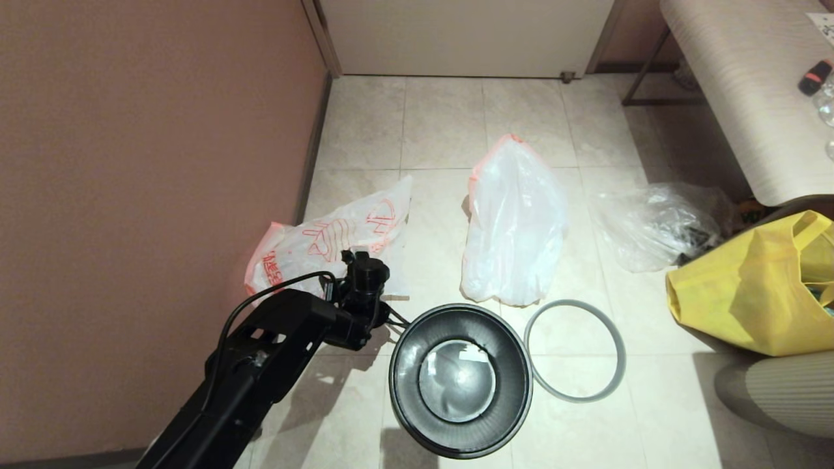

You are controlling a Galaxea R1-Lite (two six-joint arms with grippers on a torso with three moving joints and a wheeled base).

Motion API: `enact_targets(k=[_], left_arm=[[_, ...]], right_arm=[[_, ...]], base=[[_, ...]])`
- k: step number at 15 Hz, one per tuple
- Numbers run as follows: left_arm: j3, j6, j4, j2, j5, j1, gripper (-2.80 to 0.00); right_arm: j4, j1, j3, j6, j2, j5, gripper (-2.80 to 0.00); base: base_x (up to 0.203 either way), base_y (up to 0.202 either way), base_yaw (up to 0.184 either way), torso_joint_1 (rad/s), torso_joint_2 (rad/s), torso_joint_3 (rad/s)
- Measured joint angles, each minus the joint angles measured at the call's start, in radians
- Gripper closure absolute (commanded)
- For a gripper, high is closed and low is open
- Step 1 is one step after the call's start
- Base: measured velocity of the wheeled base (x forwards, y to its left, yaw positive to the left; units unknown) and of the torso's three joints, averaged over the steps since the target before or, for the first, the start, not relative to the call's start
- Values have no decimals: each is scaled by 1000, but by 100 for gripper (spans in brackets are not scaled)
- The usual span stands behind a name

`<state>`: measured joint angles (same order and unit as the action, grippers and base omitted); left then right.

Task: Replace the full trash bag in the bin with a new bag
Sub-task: Pick up a new trash bag

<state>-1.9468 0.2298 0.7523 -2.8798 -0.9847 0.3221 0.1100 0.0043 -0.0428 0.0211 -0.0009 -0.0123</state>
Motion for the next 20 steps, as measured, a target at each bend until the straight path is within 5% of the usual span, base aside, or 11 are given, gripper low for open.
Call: enact_targets(k=[13, 16, 20], left_arm=[[69, 0, 77, 90, -19, 40, 0], [181, 1, 76, 220, -16, 83, 0], [466, -20, 84, 431, 13, 119, 0]], right_arm=[[0, 0, 0, 0, 0, 0, 0], [0, 0, 0, 0, 0, 0, 0], [0, 0, 0, 0, 0, 0, 0]], base=[[0, 0, 0, 0, 0, 0], [0, 0, 0, 0, 0, 0], [0, 0, 0, 0, 0, 0]])
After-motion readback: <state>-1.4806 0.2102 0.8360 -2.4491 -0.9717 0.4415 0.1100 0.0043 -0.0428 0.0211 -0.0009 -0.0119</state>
